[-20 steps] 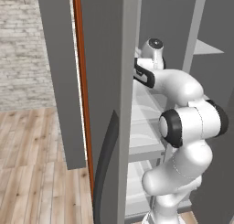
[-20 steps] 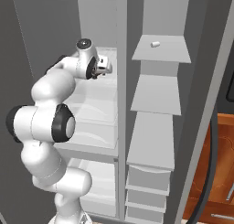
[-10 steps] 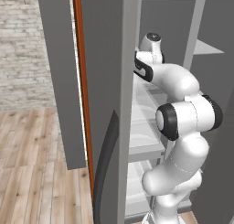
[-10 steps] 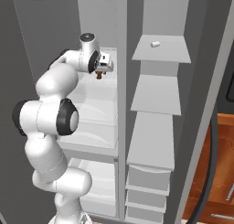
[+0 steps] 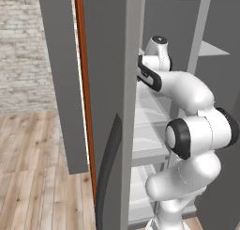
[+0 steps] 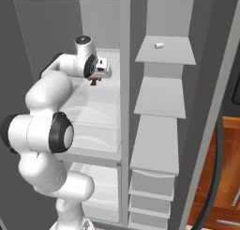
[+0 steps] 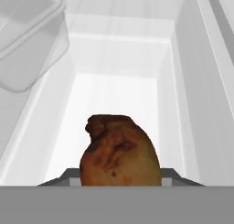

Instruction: There's a chicken drumstick in the fridge that needs to be moved to the freezer for freezing. Pick up the chicken drumstick from the fridge, place it on any shelf in the freezer, and close the fridge and freezer doors when done.

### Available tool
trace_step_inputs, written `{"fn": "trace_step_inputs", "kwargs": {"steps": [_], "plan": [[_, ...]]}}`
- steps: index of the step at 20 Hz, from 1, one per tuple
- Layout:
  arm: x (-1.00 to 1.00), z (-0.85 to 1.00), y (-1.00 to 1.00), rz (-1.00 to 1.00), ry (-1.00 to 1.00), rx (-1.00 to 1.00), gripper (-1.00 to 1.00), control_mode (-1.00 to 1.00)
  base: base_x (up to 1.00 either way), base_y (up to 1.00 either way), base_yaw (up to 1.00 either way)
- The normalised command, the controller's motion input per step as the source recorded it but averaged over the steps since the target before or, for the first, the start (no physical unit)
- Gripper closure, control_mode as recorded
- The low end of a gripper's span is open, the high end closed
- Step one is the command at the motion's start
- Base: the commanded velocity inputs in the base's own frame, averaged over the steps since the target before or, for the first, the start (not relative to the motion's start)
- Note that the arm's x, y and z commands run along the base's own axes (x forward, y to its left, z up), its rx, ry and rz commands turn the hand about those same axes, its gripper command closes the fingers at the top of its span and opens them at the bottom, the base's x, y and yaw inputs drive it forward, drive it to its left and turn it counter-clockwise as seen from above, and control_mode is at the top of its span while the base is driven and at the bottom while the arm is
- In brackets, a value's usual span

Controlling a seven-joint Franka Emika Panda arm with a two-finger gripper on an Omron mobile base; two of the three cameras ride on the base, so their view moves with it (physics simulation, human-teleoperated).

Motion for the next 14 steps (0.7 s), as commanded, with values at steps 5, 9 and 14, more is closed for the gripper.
{"fn": "trace_step_inputs", "kwargs": {"steps": [5, 9, 14], "plan": [[-0.64, 0.34, 0.0, 0.0, -0.01, 0.0, 1.0, -1.0, 0.0, 0.0, 0.0], [-0.96, 0.51, 0.01, 0.0, -0.02, 0.0, 1.0, -1.0, 0.0, 0.0, 0.0], [-1.0, 0.34, -0.11, 0.0, 0.03, 0.0, 1.0, -1.0, 0.0, 0.0, 0.0]]}}
